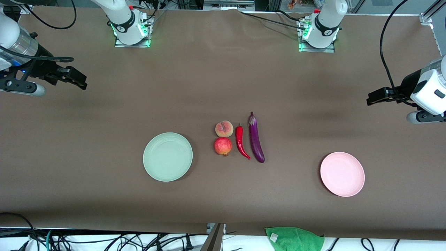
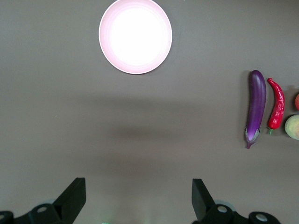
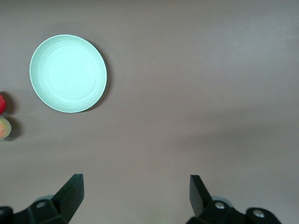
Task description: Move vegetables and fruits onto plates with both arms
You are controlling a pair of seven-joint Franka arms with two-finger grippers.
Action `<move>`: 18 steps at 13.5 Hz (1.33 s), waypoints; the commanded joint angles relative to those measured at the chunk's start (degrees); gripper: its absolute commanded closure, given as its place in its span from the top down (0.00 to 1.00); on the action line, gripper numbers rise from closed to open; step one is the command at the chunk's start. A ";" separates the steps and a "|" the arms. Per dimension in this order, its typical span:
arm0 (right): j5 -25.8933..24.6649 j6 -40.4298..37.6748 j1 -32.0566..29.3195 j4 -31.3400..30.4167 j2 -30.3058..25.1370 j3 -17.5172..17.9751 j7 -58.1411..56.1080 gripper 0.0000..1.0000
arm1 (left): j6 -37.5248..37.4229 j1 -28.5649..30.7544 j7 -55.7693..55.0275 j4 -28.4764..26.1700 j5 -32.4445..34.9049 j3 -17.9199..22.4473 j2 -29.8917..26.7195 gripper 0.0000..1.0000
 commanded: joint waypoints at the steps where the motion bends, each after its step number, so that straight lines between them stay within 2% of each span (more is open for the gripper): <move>1: 0.50 -0.56 -0.15 -0.46 -0.23 -1.54 -0.58 1.00 | -0.34 0.18 0.49 1.59 -0.74 -0.19 0.80 1.00; 3: 1.81 -1.70 -0.15 -0.99 -0.23 -4.00 -0.58 1.00 | -0.34 0.18 0.49 1.59 -0.74 -0.19 0.80 1.00; 13: 1.56 -2.85 0.55 -0.73 -0.23 -3.30 -0.06 1.00 | -0.26 0.18 0.75 1.51 -0.65 -0.54 2.38 1.00; 18: 1.47 -2.76 0.81 -0.38 -0.14 -3.22 -0.06 1.00 | 3.34 0.36 0.41 -0.95 -1.27 -0.89 2.39 1.00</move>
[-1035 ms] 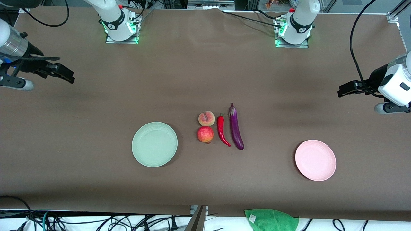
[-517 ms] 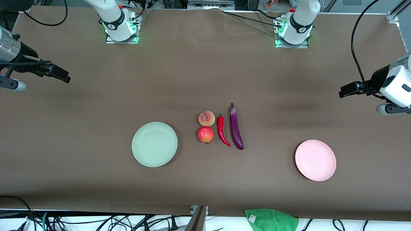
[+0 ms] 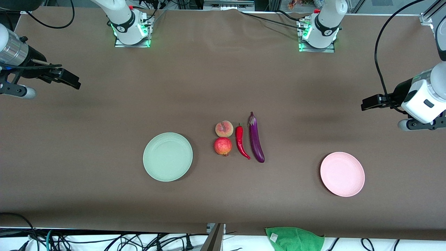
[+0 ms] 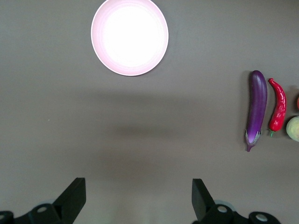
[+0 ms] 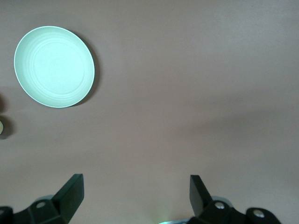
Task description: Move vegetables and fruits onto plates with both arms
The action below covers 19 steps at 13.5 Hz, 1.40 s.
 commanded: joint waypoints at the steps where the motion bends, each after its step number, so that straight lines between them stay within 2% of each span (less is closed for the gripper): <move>1: 0.17 -0.49 0.67 0.26 -0.41 0.14 -0.04 1.00 | 1.91 0.05 0.23 -1.09 -1.18 -0.06 -0.17 1.00; 3: 0.17 -0.49 0.93 0.26 -0.41 0.14 -0.04 1.00 | 4.44 -0.21 0.14 -3.44 -2.23 -1.11 0.97 1.00; 5: 0.09 -0.05 1.37 0.44 -0.41 0.14 0.05 1.00 | 14.17 -0.22 -1.26 -8.62 -2.85 -4.09 2.03 1.00; 6: 0.09 -0.05 1.29 0.44 -0.33 0.14 0.05 1.00 | 16.83 -0.22 -4.57 -9.34 -2.68 -6.02 2.99 1.00; 8: 0.09 -0.49 1.29 0.44 -0.33 0.14 0.05 1.00 | 18.86 -1.96 -11.61 -9.18 -1.97 -7.09 5.89 1.00; 13: 0.44 -0.49 1.20 0.18 -0.33 -0.21 0.05 1.00 | 30.89 -6.54 -20.33 -9.26 -1.62 -8.50 13.88 1.00; 19: 0.27 0.30 1.20 0.26 -0.24 -0.21 0.05 1.00 | 42.15 -11.02 -28.86 -9.09 5.22 -10.51 22.41 1.00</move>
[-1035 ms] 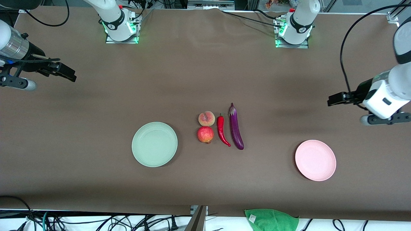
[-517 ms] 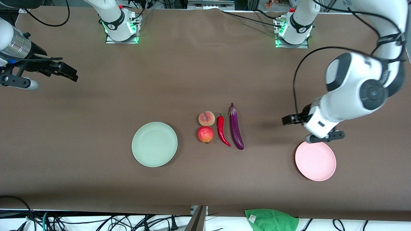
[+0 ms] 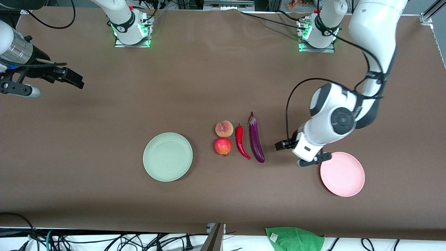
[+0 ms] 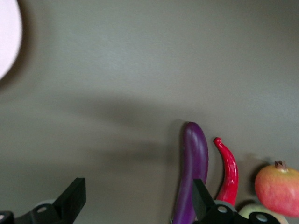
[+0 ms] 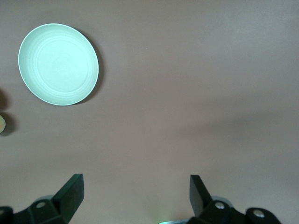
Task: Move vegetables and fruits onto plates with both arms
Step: 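Reach the purple eggplant with the left gripper and grasp it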
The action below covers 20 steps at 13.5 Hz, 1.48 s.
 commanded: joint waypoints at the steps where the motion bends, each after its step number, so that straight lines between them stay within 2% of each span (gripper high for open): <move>1: 0.10 0.32 0.01 0.17 -0.33 0.03 -0.14 1.00 | 3.95 -1.86 -4.20 0.99 3.50 -1.18 3.17 1.00; 5: 0.01 0.85 0.10 -0.18 -0.33 0.21 -0.93 1.00 | 7.38 -4.84 -10.53 0.82 9.38 -1.36 6.25 1.00; 8: 0.09 1.90 0.19 -0.18 -0.33 0.12 -6.18 1.00 | 9.23 -7.12 -15.18 0.47 13.77 -1.36 8.45 1.00; 12: 0.44 1.64 0.01 0.43 0.37 0.03 -7.70 1.00 | 13.26 -8.88 -18.09 -2.87 15.81 -1.36 9.07 1.00; 14: 0.97 1.56 -0.08 0.35 0.81 -0.06 -7.79 1.00 | 15.21 -9.33 -21.77 -3.40 19.91 -1.36 10.29 0.98; 16: 0.19 1.64 1.32 0.43 5.53 0.29 -7.71 1.00 | 15.13 -9.42 -24.77 -3.49 23.10 -1.79 10.30 0.54; 18: -0.51 1.29 4.22 0.43 6.79 0.29 -7.09 1.00 | 14.95 -9.16 -24.08 -3.93 23.28 -2.15 10.21 0.13; 19: -0.43 1.20 6.14 0.43 7.58 0.21 -7.09 1.00 | 14.69 -8.90 -23.73 -3.84 23.28 -2.24 10.04 0.00; 20: -0.17 1.29 6.95 0.69 9.50 0.12 -7.96 1.00 | 14.69 -8.54 -23.47 -3.76 23.28 -2.32 9.77 0.00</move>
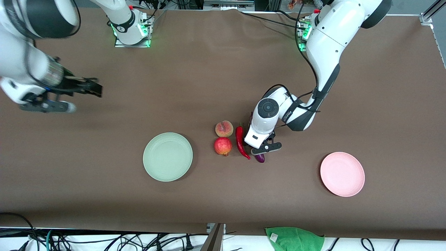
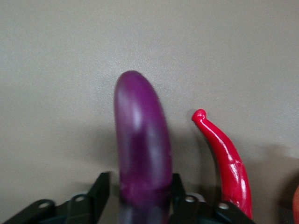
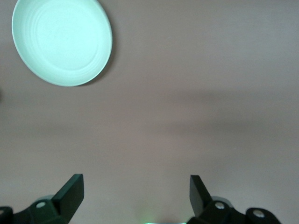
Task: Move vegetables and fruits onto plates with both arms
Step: 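Carry the eggplant to the pink plate while the right gripper reaches the peach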
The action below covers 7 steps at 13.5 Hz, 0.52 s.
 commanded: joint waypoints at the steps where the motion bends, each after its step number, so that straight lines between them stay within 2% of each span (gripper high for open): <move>1: 0.91 0.92 2.29 0.98 2.40 -0.20 -2.23 1.00 | 0.13 1.50 0.69 -0.48 1.81 -0.61 -1.23 0.00; 4: 10.47 13.81 4.74 0.97 7.57 1.29 -0.42 1.00 | -5.64 8.07 14.63 1.00 0.67 -2.80 -4.47 0.00; 5: 12.33 17.51 6.31 1.41 10.46 1.46 4.65 1.00 | -8.10 9.92 18.85 2.14 0.14 -2.99 -5.18 0.00; 7: 13.14 24.02 9.83 5.78 16.43 1.47 12.23 1.00 | -11.45 13.26 28.26 5.91 -6.68 -2.64 -5.89 0.00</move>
